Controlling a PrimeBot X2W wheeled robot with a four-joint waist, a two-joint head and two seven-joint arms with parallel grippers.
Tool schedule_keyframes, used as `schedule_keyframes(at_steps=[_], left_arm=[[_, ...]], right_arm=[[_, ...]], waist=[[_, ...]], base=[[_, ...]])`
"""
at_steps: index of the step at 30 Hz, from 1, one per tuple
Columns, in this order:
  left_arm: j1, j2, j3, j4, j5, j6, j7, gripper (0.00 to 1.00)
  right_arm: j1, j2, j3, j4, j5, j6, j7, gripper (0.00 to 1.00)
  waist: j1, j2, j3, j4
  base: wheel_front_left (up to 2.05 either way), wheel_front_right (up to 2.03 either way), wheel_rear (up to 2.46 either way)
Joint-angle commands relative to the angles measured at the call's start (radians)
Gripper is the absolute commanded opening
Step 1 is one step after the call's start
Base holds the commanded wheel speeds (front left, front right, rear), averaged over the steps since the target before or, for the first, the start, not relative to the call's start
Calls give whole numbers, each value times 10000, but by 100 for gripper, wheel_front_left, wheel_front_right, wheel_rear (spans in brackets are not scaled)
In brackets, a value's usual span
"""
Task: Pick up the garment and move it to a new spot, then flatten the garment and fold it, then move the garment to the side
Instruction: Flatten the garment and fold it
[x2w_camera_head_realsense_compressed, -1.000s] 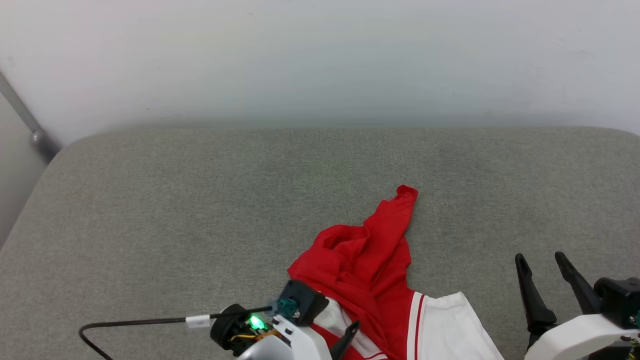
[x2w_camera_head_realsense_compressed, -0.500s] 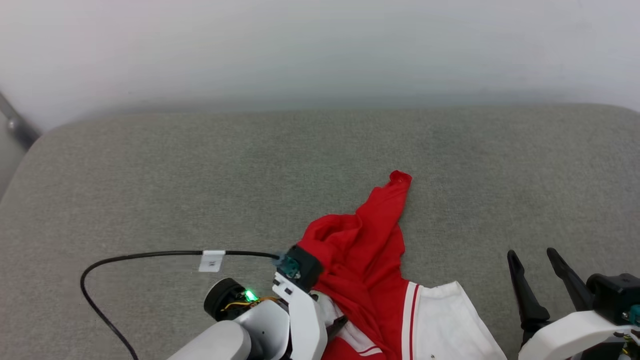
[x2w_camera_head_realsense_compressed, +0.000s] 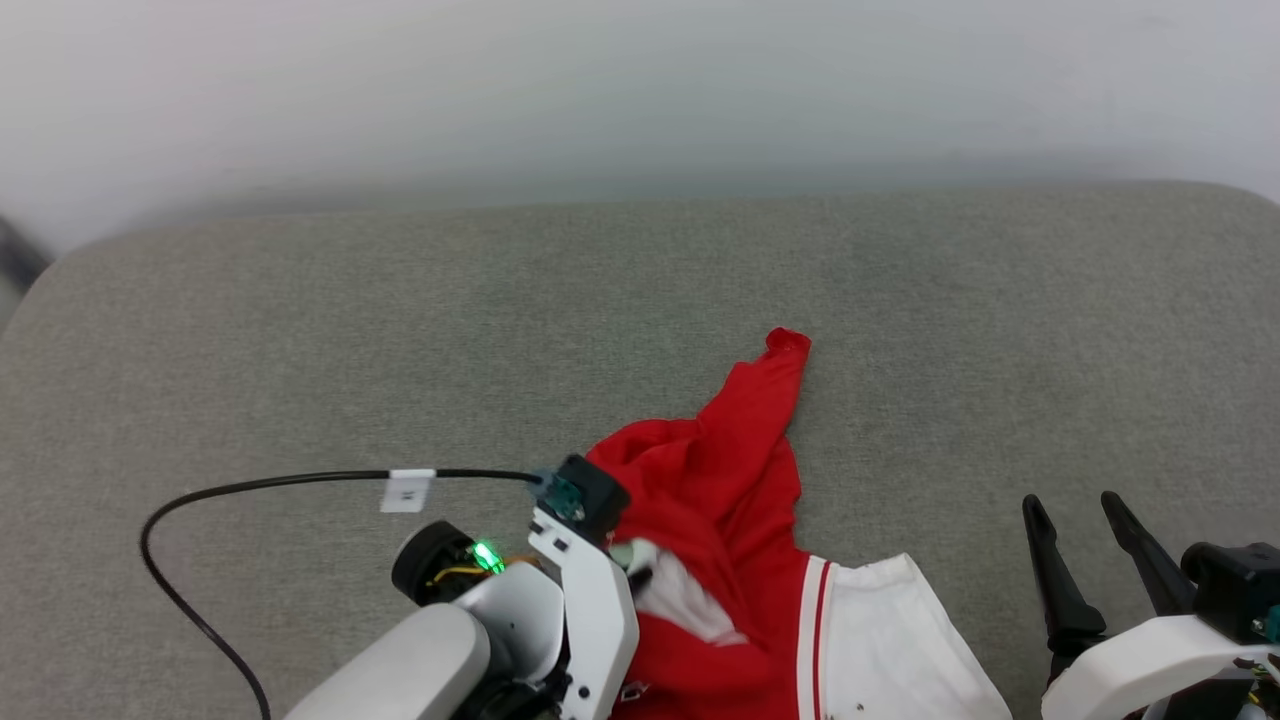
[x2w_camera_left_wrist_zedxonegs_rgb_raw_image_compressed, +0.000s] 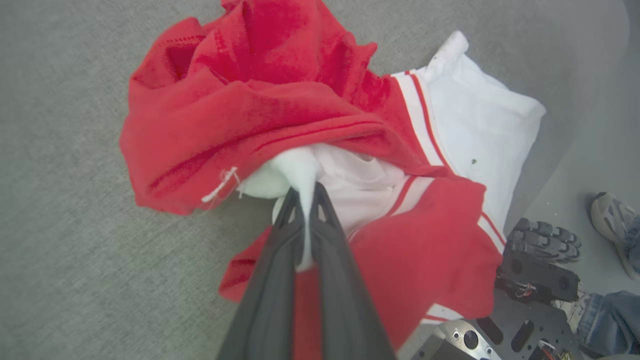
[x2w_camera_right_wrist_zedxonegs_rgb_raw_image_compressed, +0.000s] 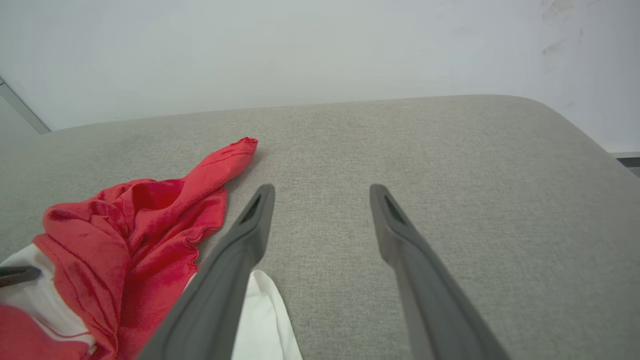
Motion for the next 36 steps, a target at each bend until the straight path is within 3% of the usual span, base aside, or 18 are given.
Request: schedule_keyframes(at_steps=[1,6,15,18,22,23,24,29,36], left_arm=[[-136,50,177,-131,93,109,-286,0],[177,421,905,-650,160,776,-1089,0],[2578,1365,2901,-1185,-748,2874,-2225,0],[3573,1353,3296,-931,-1154,3202,-2643,0],[4364,917,3442,-462,-1620,3164,-3097,0],[4476,839,3476,-320,-1682,3197,-3208,42],[4558,749,3480,-218,-1753,3167,-3297,98],[4504,565,3603,-165,-1503,3149,-4060,100],[4031,868,3884,-661,-901,3231,-4991,100]], right_arm=[[-63,15,-20,35,68,-7,-42,100],[110,13,-78,72,79,-7,21,100],[156,15,-142,-56,33,-7,95,100],[116,12,-142,-89,-2,-7,94,100],[67,13,-151,-106,-15,-7,68,100],[62,15,-115,-93,-27,-7,83,100],[74,13,-104,-103,-21,-7,95,100],[160,13,-89,-229,-83,-7,115,100],[285,13,-65,-462,-45,-7,174,100]], waist=[[-1,0,-118,131],[-1,0,-400,522],[-1,0,-451,1026],[-1,0,-392,1066],[-1,0,-402,1087],[-1,0,-449,1063],[-1,0,-501,1054],[-1,0,-726,1029],[-1,0,-1016,951]], base=[[0,0,0],[0,0,0],[0,0,0],[0,0,0],[0,0,0],[0,0,0],[0,0,0],[0,0,0],[0,0,0]])
